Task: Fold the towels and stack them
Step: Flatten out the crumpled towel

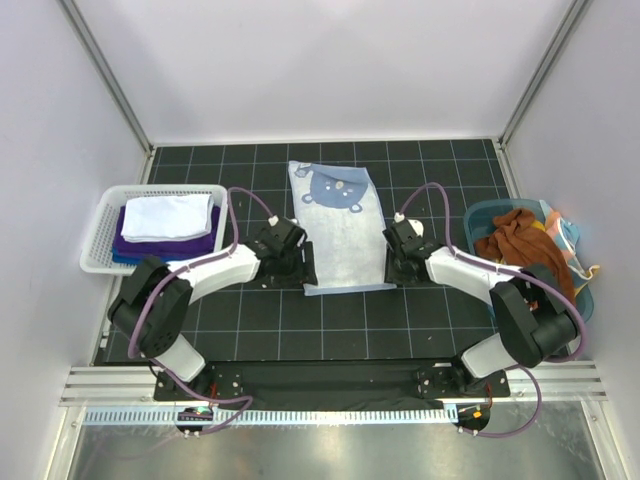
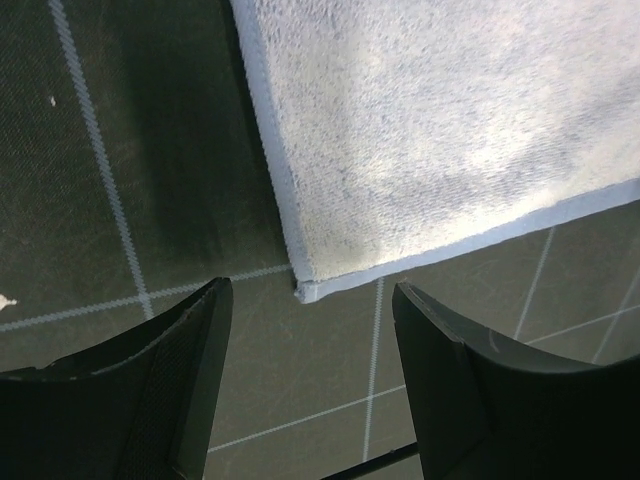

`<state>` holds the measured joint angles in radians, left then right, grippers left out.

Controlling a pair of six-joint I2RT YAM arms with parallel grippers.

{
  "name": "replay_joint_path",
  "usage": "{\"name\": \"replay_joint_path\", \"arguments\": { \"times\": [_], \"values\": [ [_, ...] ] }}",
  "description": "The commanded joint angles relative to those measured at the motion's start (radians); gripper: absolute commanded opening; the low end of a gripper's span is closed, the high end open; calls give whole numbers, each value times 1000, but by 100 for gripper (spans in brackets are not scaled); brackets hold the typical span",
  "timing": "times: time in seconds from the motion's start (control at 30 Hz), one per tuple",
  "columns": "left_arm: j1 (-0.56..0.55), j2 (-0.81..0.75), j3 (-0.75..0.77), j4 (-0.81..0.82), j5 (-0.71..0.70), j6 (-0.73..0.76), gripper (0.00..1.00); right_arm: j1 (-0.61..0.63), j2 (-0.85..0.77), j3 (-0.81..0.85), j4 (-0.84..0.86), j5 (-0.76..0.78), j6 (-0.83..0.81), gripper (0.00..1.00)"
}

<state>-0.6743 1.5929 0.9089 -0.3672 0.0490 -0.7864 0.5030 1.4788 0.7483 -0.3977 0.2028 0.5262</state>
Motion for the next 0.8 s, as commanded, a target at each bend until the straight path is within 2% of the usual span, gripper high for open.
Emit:
{"name": "replay_joint_path", "arguments": {
  "times": [0.0,0.2,0.3,0.37,0.43,0.63,0.77],
  "values": [
    [-22,22,31,-61,-106,-27,67,17,-17,-21,-3,1,18,43],
    [-57,67,57,-116,-176,-28,67,38,-15,-50,13,-8,34,36],
    [-76,84,58,-137,-216,-39,61,61,-35,-78,13,-8,44,30],
    [-83,84,53,-139,-219,-45,46,72,-64,-99,8,-9,54,25],
    [-93,81,48,-148,-225,-48,36,77,-86,-113,4,-23,63,22],
    [-119,33,30,-180,-225,-68,22,124,-169,-138,-44,-36,86,15],
    [-146,-25,1,-199,-213,-97,18,176,-232,-130,-99,-46,119,14]
  ]
}}
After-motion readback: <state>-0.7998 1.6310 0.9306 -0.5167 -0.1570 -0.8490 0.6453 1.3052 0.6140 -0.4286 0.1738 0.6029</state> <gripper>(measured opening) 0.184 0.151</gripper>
